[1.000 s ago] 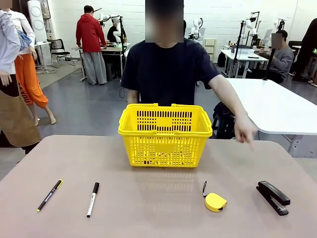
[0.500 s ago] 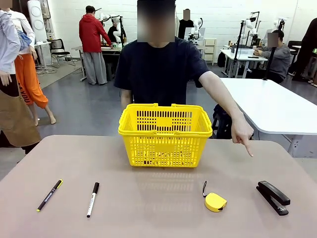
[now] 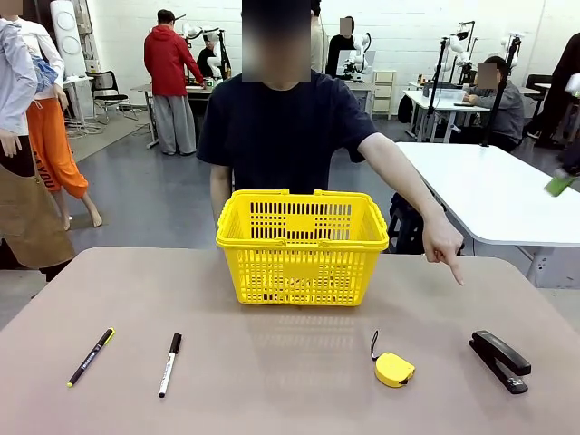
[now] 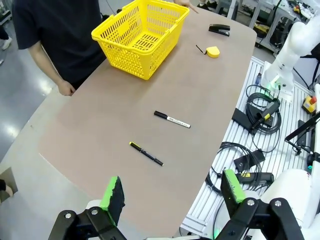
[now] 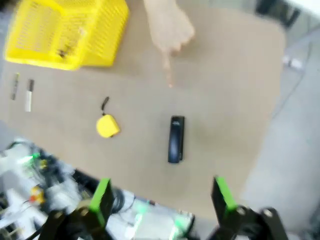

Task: Place the items the person wants into the basket.
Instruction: Pick up the item the person points to and place it in the Market Basket.

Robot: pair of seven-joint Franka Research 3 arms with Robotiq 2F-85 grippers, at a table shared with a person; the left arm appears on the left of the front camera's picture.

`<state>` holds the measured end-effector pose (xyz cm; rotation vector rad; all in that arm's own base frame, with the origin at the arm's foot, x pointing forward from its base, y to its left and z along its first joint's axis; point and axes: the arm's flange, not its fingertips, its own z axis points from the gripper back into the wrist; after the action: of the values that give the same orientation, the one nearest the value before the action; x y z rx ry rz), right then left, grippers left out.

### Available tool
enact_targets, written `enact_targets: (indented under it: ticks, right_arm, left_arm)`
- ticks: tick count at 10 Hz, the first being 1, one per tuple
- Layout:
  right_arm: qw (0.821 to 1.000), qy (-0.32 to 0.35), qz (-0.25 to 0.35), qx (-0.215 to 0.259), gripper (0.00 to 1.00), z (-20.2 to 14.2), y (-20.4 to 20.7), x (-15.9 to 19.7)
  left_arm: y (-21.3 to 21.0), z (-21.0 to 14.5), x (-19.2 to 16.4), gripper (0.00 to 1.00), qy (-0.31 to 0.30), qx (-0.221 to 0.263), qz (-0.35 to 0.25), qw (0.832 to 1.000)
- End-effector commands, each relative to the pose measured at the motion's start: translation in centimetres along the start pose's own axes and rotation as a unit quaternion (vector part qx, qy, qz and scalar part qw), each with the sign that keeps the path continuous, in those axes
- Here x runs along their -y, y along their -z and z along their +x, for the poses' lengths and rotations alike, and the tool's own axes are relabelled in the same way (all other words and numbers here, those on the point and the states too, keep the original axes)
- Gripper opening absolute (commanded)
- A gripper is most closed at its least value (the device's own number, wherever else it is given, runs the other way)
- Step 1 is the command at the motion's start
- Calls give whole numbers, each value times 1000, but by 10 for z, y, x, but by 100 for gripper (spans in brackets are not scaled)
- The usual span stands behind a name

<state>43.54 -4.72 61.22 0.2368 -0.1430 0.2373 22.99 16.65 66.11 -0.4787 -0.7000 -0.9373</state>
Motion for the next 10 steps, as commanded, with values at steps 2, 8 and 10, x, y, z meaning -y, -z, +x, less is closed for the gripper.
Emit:
enact_targets:
  ticks: [2,8,10]
  right_arm:
    - [989,40,-34,-137,100,41,29,5]
    - [984,18,-31,-172,100,47,85,-7]
    - [984,18,-31,-172,100,47,85,-7]
  left_arm:
    - [-3,-1,0,100,12,6,-4,1000]
    - [-3,-1,0,100,12,6,-4,1000]
    - [-3,-1,0,100,12,6,-4,1000]
